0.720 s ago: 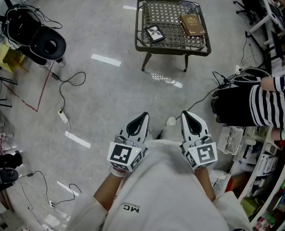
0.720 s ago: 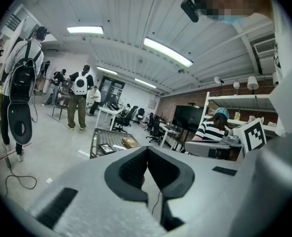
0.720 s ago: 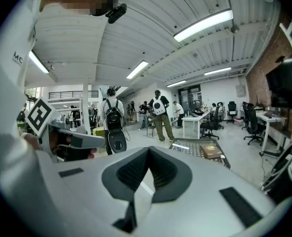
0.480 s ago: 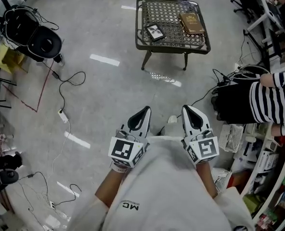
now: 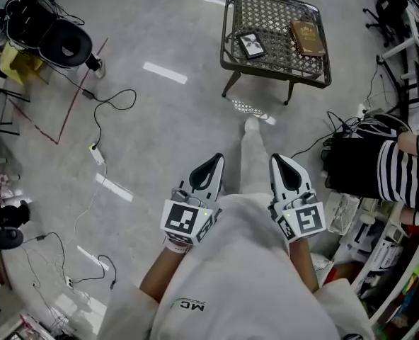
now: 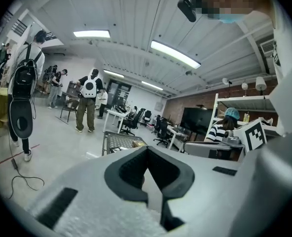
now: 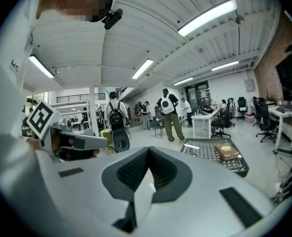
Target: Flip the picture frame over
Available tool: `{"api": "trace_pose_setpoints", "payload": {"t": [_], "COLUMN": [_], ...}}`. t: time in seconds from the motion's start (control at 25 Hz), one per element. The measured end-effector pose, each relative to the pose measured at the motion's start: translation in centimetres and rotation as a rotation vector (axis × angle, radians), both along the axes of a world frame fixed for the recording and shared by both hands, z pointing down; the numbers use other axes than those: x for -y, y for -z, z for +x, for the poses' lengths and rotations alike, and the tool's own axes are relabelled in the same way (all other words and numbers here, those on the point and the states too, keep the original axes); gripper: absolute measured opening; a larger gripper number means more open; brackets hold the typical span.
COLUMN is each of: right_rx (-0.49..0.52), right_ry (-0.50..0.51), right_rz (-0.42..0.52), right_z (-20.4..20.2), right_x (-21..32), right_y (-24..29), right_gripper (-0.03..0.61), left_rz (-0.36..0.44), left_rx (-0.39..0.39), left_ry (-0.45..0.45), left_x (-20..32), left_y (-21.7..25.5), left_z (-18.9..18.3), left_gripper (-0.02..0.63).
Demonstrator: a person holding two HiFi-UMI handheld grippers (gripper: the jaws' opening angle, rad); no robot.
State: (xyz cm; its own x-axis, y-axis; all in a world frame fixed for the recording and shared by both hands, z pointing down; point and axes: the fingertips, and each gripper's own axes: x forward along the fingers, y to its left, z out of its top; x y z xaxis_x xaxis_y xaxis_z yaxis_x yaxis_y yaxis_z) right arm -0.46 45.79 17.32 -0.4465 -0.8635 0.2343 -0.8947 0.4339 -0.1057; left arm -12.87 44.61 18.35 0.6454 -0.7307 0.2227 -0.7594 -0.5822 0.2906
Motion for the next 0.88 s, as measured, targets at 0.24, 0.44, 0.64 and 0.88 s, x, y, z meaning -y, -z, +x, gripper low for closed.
{"api": "trace_pose_setpoints", "payload": {"t": [0.24,0.44,0.64,0.88], "right_rx": [0.05,0.105,0.112,0.16], "right_ry": [0.032,0.053,0.057,-0.003], "right_rz": [-0.063,-0.13,-0.136,-0.174], "right_z": [0.5,2.0,5.4,9.7], "right_x": [7.7,17.3,27.1,36.8], "right_y": [-2.3,-5.9,-5.9,-6.7], "right_gripper": [0.015,0.015,0.015,0.017], "left_rz": [-0.047,-0.112,-0.153,-0.126], "left_rx": [0.046,0.089,0.123,0.138], "left_ry": [0.042,0.071,0.03,0.034], "left_x": [6.2,15.4,24.4,33.9], "left_y": [-1.1,-3.3,-3.1,-1.8], "left_z": [-0.5,0.4,4.5,7.7], "left_gripper": [0.025,0.025,0.025,0.025]}}
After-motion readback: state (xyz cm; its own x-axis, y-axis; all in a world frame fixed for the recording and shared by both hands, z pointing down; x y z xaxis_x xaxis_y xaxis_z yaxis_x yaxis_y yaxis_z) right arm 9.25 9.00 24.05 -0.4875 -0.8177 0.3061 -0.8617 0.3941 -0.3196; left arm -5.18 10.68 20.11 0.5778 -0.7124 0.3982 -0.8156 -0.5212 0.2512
